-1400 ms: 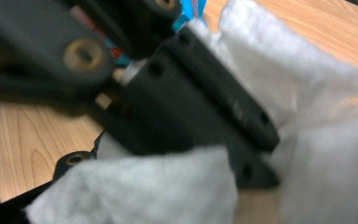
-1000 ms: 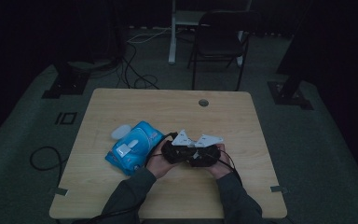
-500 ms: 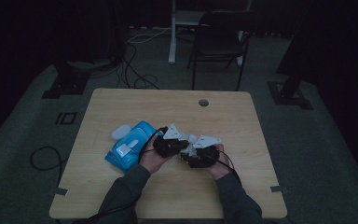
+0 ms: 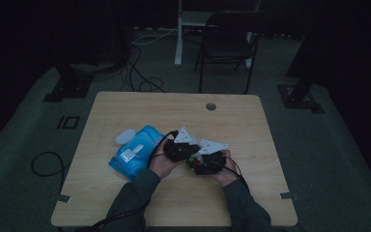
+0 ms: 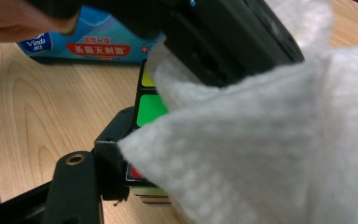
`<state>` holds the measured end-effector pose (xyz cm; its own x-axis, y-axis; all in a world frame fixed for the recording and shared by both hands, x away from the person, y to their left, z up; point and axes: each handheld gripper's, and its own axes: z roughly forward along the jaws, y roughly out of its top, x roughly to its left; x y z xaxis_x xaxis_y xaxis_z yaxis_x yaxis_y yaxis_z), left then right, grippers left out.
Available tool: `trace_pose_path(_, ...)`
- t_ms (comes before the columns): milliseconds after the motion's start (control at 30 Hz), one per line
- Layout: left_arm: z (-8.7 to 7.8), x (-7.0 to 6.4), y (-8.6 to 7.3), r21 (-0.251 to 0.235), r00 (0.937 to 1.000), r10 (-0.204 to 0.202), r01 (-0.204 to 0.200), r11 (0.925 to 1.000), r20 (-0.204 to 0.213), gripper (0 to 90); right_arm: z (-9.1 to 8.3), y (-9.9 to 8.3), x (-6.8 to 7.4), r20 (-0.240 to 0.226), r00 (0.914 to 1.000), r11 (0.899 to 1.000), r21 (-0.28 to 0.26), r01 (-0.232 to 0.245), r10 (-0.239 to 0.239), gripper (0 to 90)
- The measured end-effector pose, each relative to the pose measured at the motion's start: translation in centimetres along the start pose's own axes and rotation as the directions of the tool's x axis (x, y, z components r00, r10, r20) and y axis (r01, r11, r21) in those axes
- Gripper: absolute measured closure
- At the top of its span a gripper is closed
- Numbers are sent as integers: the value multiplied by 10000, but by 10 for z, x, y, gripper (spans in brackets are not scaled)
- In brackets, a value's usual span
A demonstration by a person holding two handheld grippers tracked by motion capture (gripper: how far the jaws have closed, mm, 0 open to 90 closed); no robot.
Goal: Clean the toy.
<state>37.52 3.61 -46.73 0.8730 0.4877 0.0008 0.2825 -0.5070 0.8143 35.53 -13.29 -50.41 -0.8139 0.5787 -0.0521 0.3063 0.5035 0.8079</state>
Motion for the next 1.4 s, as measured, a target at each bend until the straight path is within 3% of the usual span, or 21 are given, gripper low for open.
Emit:
trace_pose_path(333,-1,-12,-1,-21,9980,309,-308,9995,546,876,-2,0,-3,51,10000,10000,-56,-18,18,339)
trace_pose_path(600,-10,-11,-9,-184,9972,160,-147,9997,733,877,-4,-1,-6,168,9998,9999,-99,-97,99,339)
trace_pose_path(1000,-27,9,-15,-303,9993,-288,281,9991,-238,878,-6,0,-6,131,9998,9999,-127,-114,116,339)
trace_pose_path(1267,-25,20,-18,-246,9962,-724,713,9972,-481,879,-5,2,-1,-54,10000,9998,-206,68,-69,339)
trace_pose_path(1400,-19,22,-20,-114,9961,-742,737,9972,-481,878,-6,3,0,-111,9998,9996,-247,130,-133,339)
